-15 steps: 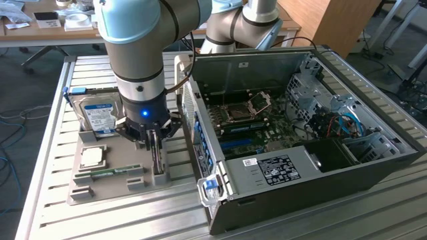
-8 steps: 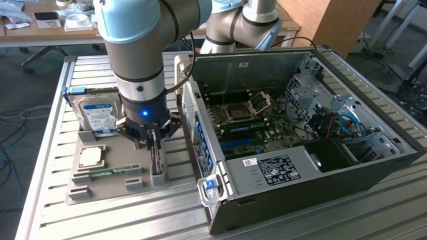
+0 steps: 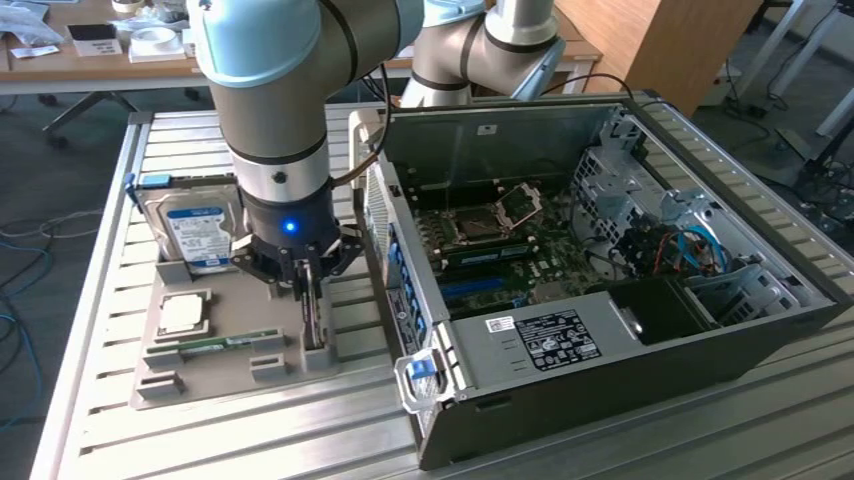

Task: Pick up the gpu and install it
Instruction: 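Pick up the gpu and move the gpu toward the slot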

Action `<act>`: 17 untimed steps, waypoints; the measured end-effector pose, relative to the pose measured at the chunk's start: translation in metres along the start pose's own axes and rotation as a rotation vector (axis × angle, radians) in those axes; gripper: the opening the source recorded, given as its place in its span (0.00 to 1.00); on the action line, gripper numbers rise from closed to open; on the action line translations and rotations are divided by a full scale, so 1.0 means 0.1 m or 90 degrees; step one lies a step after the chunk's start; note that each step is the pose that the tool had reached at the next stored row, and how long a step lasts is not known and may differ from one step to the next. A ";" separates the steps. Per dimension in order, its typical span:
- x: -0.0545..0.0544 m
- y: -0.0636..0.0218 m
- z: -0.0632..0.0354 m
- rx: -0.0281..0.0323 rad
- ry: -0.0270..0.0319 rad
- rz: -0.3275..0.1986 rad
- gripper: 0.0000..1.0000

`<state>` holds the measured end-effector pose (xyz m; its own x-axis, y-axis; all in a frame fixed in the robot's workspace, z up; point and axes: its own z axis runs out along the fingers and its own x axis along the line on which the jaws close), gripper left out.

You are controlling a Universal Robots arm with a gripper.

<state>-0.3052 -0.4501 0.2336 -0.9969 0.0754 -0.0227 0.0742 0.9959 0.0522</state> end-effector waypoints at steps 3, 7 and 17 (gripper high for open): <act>0.00 0.001 0.001 -0.0001 0.0002 -0.003 0.27; -0.01 0.000 0.002 -0.0008 0.0013 -0.024 0.27; -0.01 0.003 -0.042 -0.0009 0.0013 -0.024 0.27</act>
<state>-0.3045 -0.4501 0.2378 -0.9990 0.0373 -0.0227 0.0360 0.9980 0.0527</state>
